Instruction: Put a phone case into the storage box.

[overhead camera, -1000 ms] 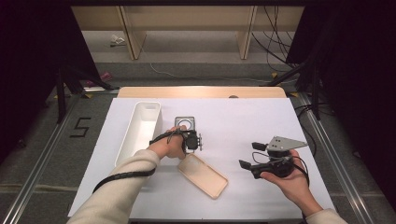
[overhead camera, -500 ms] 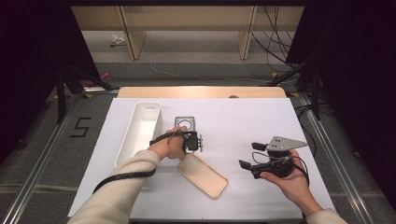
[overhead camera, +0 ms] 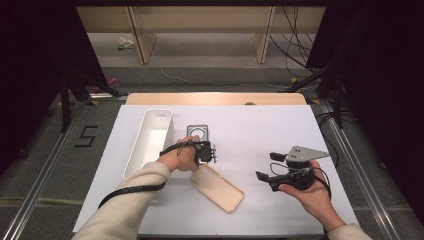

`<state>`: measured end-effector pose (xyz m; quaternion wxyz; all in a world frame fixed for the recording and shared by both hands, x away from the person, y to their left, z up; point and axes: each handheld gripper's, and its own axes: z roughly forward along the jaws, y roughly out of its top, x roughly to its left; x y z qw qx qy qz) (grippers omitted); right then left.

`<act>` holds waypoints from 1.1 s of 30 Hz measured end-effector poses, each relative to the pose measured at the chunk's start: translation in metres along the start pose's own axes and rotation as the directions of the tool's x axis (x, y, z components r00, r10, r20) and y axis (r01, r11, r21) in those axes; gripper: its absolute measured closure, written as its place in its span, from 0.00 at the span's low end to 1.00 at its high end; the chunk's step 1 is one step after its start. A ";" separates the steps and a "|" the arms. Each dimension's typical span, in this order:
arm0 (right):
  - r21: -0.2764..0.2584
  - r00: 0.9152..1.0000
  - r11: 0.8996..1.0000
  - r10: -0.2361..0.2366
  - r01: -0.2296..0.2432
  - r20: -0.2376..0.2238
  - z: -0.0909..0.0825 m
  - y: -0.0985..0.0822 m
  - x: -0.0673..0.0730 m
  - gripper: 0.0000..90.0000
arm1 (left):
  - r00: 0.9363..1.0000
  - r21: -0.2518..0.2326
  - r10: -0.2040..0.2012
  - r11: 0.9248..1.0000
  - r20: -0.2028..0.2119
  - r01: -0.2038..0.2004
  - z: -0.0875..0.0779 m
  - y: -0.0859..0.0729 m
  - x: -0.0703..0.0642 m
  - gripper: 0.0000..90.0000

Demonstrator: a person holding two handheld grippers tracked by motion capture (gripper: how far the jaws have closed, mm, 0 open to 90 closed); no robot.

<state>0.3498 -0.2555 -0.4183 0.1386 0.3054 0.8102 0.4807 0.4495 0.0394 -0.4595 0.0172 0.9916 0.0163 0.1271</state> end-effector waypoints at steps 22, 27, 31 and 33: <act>-0.001 1.000 1.000 0.003 -0.003 0.004 0.001 0.000 0.000 0.18 | 0.993 -0.137 -0.010 0.991 -0.119 -0.007 -0.043 -0.009 -0.015 0.99; -0.003 1.000 1.000 0.004 -0.004 0.006 0.002 0.000 0.000 0.18 | 0.990 -0.207 -0.030 0.978 -0.140 0.000 -0.051 -0.013 -0.032 0.99; 0.001 1.000 1.000 0.006 -0.006 0.007 0.004 0.001 0.001 0.18 | 0.987 -0.241 -0.023 0.970 -0.158 -0.016 -0.055 -0.014 -0.046 0.99; 0.002 1.000 1.000 0.008 -0.008 0.006 0.005 0.002 0.001 0.18 | 0.987 -0.254 -0.016 0.967 -0.162 -0.026 -0.056 -0.015 -0.054 0.99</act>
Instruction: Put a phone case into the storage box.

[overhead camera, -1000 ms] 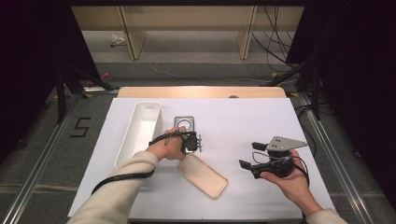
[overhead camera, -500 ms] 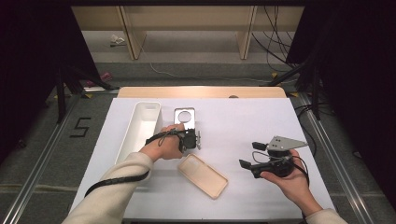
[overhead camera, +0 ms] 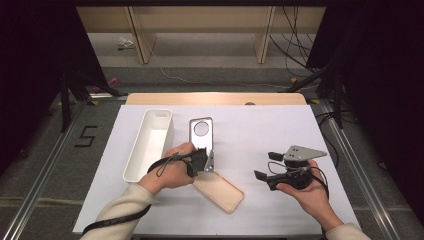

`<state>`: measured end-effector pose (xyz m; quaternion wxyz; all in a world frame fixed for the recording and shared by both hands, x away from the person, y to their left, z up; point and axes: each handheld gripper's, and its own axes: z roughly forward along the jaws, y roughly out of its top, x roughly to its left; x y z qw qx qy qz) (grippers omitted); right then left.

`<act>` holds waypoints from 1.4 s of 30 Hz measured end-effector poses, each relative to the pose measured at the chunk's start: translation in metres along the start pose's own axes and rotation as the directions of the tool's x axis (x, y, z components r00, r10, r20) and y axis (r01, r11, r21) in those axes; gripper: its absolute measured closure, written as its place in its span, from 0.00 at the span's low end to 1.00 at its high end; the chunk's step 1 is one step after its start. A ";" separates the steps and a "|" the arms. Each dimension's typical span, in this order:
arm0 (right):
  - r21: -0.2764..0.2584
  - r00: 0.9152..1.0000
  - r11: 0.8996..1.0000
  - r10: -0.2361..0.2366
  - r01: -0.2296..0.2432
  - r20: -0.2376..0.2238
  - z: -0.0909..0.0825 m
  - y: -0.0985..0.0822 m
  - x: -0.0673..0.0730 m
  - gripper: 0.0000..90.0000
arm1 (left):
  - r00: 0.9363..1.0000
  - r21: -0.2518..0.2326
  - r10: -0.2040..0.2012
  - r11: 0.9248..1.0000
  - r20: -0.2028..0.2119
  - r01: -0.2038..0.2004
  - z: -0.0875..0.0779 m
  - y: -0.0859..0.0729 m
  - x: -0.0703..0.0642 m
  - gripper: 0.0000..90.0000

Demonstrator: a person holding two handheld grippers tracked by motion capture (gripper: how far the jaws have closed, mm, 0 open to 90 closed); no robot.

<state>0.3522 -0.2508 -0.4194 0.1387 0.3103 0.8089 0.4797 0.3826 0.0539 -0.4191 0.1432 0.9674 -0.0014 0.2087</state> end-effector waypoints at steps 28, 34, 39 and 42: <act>0.003 0.982 0.986 0.164 -0.164 -0.089 0.092 0.055 -0.010 0.28 | 0.997 -0.059 0.073 0.996 0.020 -0.072 -0.010 0.023 -0.035 0.99; 0.053 0.973 0.979 0.201 -0.196 -0.112 0.114 0.061 -0.010 0.40 | 0.995 -0.049 0.102 0.994 0.021 -0.101 -0.011 0.027 -0.037 0.99; 0.065 0.963 0.970 0.242 -0.235 -0.123 0.117 0.061 -0.013 0.55 | 0.994 -0.054 0.111 0.992 0.019 -0.110 -0.011 0.027 -0.037 0.99; 0.066 0.957 0.965 0.260 -0.254 -0.126 0.116 0.060 -0.016 0.60 | 0.993 -0.054 0.120 0.991 0.015 -0.119 -0.011 0.029 -0.038 0.99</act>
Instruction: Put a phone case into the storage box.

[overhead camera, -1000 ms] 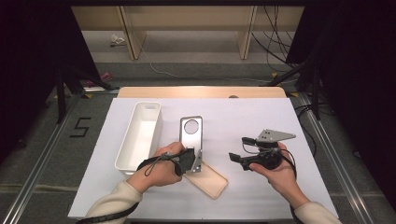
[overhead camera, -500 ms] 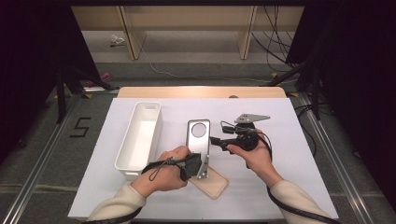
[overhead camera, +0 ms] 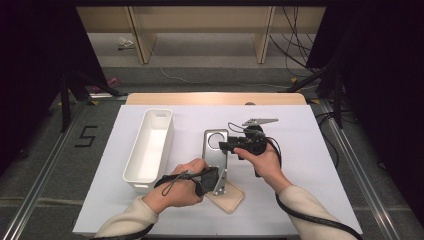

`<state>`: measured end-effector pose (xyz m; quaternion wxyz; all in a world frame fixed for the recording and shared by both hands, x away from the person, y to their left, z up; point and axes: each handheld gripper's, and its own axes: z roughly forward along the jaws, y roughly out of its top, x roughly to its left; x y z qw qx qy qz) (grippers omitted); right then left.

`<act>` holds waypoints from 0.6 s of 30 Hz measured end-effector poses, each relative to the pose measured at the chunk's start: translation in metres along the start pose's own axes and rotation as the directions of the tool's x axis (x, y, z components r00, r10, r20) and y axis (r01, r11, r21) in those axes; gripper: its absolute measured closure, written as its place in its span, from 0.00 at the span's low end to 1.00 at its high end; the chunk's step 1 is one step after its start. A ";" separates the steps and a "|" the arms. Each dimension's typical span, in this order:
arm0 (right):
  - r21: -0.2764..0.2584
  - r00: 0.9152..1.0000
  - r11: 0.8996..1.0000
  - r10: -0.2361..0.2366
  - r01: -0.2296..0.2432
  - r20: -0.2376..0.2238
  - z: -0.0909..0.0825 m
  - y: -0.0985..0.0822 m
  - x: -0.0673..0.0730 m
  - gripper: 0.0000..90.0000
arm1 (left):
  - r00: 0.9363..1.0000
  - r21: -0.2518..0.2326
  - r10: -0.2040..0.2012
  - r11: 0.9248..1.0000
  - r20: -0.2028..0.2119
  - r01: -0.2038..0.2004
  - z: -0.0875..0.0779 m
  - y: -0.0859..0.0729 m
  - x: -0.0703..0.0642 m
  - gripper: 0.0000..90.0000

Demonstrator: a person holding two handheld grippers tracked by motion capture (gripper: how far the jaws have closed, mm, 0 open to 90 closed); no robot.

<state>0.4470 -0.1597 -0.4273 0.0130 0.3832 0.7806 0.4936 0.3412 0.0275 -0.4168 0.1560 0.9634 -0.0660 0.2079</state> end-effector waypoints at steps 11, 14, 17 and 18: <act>0.002 0.998 0.999 0.051 -0.051 -0.041 -0.003 0.001 0.001 0.77 | 1.000 -0.010 0.007 1.000 -0.002 -0.007 0.003 0.003 -0.003 0.99; -0.001 0.994 0.996 0.085 -0.085 -0.071 -0.005 0.001 0.001 0.81 | 1.000 -0.010 0.016 1.000 -0.008 -0.016 0.005 0.003 -0.003 0.99; -0.004 0.993 0.996 0.093 -0.093 -0.070 -0.007 0.002 0.002 0.82 | 1.000 -0.019 0.009 1.000 -0.011 -0.009 0.005 0.002 -0.002 0.98; -0.006 0.993 0.995 0.094 -0.095 -0.071 -0.008 0.003 0.002 0.82 | 1.000 -0.021 0.011 1.000 -0.013 -0.011 0.006 0.002 -0.002 0.98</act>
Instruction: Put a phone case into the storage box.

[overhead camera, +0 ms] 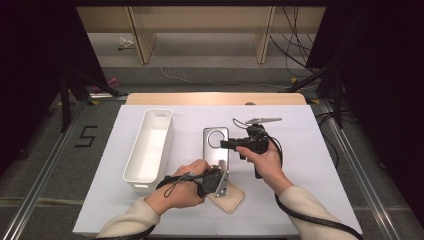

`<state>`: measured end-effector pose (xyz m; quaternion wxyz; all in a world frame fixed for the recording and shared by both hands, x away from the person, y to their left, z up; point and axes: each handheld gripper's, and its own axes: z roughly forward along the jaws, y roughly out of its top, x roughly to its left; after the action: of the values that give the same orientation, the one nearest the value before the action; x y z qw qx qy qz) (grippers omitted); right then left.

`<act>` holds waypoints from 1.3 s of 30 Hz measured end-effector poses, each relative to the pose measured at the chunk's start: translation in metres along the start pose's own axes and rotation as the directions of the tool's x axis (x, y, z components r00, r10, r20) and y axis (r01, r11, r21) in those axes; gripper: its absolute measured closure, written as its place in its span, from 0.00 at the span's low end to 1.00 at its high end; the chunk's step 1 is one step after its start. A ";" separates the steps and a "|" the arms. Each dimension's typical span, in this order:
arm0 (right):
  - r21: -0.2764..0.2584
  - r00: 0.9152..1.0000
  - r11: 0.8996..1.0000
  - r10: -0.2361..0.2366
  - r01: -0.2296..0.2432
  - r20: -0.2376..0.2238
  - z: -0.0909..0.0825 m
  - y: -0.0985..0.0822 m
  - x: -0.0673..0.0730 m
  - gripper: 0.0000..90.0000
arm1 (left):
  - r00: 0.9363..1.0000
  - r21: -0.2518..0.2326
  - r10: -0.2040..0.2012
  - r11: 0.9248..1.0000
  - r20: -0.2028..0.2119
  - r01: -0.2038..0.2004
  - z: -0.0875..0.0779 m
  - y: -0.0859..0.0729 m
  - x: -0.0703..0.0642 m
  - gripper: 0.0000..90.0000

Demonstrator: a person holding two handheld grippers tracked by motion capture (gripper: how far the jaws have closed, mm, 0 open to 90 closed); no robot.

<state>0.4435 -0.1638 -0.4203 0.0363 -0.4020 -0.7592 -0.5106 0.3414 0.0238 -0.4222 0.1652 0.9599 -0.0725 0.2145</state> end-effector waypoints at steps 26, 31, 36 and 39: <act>-0.129 1.000 0.991 0.025 -0.026 -0.008 -0.028 0.012 0.012 0.91 | 0.946 -0.360 -0.322 0.885 -0.019 0.294 -0.018 -0.015 0.021 0.38; -0.136 1.000 0.991 0.013 -0.011 0.007 -0.031 0.011 0.012 0.91 | 0.902 -0.409 -0.429 0.832 -0.048 0.374 -0.023 -0.024 0.030 0.30; -0.140 1.000 0.990 0.004 -0.001 0.026 -0.034 0.011 0.012 0.91 | 0.829 -0.434 -0.543 0.785 -0.135 0.443 -0.030 -0.033 0.039 0.31; -0.144 1.000 0.990 0.000 0.005 0.031 -0.035 0.011 0.011 0.91 | 0.780 -0.467 -0.608 0.738 -0.147 0.488 -0.033 -0.038 0.043 0.31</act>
<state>0.4304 -0.1839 -0.3900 -0.0051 -0.4105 -0.7213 -0.5579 0.3753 0.0677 -0.3862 0.4244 0.8399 0.1988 0.2737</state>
